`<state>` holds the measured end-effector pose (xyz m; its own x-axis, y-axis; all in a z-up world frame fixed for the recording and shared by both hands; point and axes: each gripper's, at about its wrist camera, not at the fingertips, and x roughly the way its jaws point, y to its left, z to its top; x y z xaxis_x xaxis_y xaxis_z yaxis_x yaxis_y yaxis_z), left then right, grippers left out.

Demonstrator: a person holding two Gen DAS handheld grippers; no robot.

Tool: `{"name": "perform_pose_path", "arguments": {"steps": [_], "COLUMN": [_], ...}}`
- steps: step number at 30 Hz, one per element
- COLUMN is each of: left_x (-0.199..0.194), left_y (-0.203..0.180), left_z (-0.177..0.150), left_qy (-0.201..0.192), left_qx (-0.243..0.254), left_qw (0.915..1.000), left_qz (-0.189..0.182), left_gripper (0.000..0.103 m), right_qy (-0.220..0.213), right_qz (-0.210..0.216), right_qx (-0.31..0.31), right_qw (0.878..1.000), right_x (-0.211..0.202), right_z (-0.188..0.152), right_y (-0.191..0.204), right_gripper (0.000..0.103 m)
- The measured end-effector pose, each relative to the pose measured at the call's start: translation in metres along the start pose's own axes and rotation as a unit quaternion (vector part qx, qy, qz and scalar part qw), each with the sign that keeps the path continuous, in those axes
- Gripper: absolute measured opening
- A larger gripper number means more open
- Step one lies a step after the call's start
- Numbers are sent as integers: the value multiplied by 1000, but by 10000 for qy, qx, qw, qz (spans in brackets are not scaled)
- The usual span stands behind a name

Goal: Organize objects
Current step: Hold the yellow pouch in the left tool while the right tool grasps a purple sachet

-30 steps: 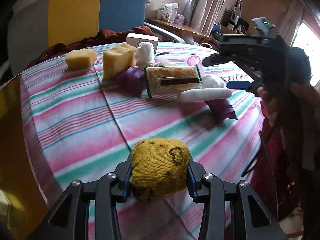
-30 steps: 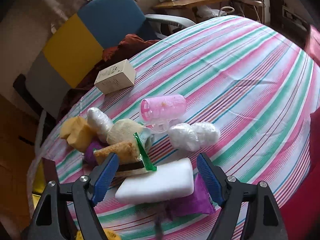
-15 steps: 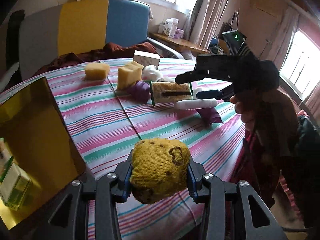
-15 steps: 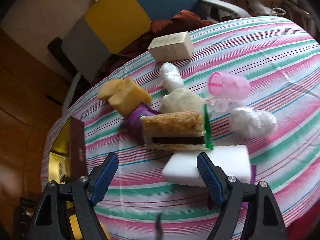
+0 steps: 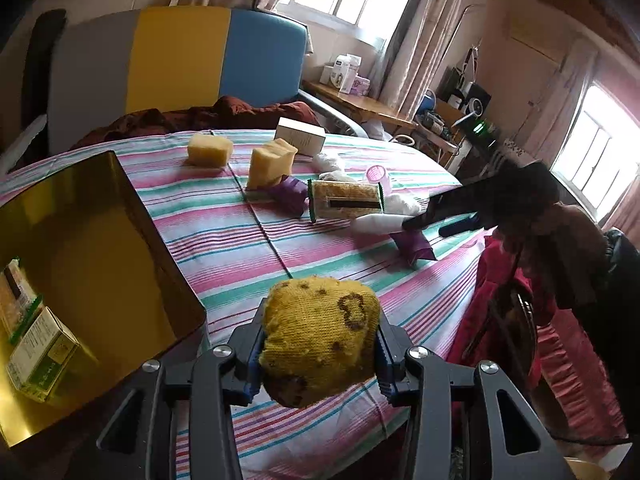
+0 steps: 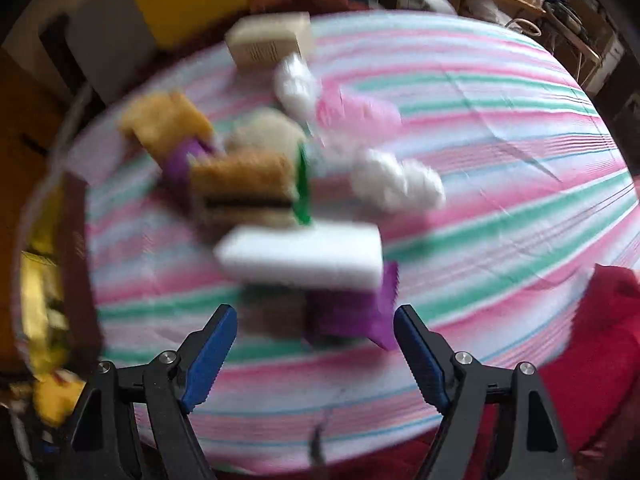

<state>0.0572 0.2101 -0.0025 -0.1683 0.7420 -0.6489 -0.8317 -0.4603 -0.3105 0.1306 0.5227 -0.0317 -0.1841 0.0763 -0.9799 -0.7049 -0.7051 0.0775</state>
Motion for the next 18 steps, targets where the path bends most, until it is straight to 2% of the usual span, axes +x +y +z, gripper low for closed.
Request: {"name": "perform_pose_path", "arguments": {"steps": [3,5,6,7,9,10,14,18], "left_x": [-4,-6,-7,-8,-9,-9,-11,-13], "left_y": [3,6,7,8,9,10,13,16], "left_z": [-2,-3,-4,-4,-5,-4,-5,-4], "left_qy": [-10,-11,-14,-14,-24,-34,-33,-75], "left_qx": [-32,-69,-87,-107,-130,-133,-154,-216], "left_qw": [10000,10000,10000,9999,9999,9999,9998,9997], "left_qz": [2,29,38,47,56,59,72,65], "left_gripper": [46,46,46,46,46,46,46,46], "right_qy": [260,243,276,406,506,458,333,170], "right_qz": [-276,-486,-567,-670,-714,-714,-611,-47], "right_qx": [-18,-82,-108,-111,-148,-198,-515,-864], "right_qw": [9993,9985,9979,9969,9961,9962,9962,9961], "right_x": [18,23,26,34,41,39,23,-2], "right_z": [9,16,18,20,21,20,8,-21], "right_y": [3,6,6,6,6,8,18,34], "right_gripper": [71,71,67,58,51,49,48,48]}}
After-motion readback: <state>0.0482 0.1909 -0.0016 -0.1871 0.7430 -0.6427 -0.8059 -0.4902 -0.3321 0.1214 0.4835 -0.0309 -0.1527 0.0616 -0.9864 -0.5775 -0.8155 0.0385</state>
